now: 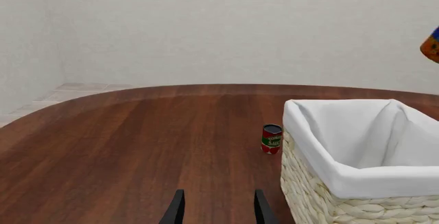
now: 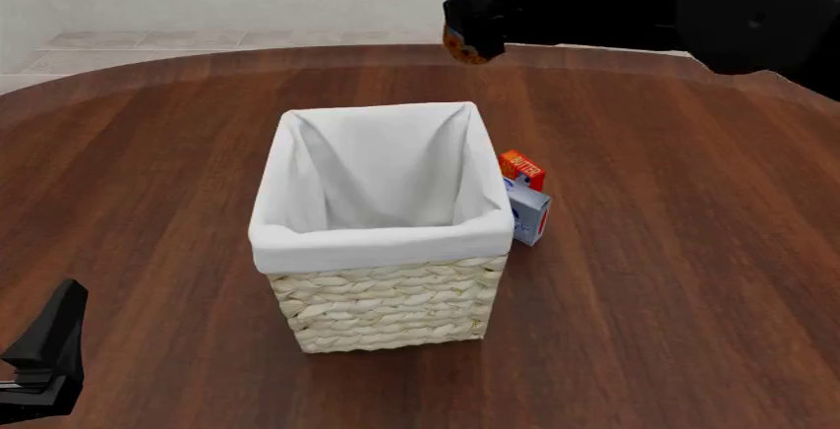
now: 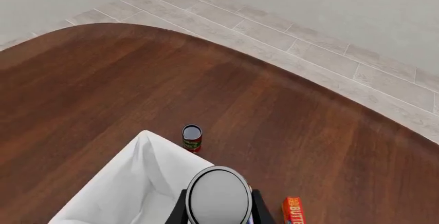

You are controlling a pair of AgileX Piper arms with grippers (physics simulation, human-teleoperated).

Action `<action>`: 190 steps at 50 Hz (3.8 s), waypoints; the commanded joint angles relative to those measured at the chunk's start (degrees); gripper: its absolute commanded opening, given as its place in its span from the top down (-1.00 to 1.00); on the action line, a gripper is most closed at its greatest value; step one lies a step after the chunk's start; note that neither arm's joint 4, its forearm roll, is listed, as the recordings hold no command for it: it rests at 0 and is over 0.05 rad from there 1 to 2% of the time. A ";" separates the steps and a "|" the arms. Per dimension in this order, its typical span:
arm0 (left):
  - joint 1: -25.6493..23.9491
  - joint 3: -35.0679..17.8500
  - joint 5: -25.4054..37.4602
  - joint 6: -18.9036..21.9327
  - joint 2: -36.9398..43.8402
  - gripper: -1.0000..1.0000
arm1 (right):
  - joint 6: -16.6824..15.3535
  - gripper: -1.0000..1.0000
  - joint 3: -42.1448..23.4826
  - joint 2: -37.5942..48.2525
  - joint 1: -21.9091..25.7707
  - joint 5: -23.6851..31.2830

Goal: Pick up the alphabet soup and put it in the basket.

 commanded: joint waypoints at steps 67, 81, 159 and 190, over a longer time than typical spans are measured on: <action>0.23 0.01 -0.04 -0.44 0.00 -1.00 | 7.85 1.00 -1.32 10.06 10.21 -2.11; 0.25 0.01 -0.01 -0.52 0.00 -1.00 | 7.07 1.00 -0.27 10.49 10.52 -1.72; 0.07 0.00 0.34 -0.29 0.03 -1.00 | 11.81 1.00 7.98 12.95 12.98 -3.63; -0.22 -0.01 0.63 0.01 0.11 -1.00 | 12.01 1.00 7.67 14.90 11.91 -2.93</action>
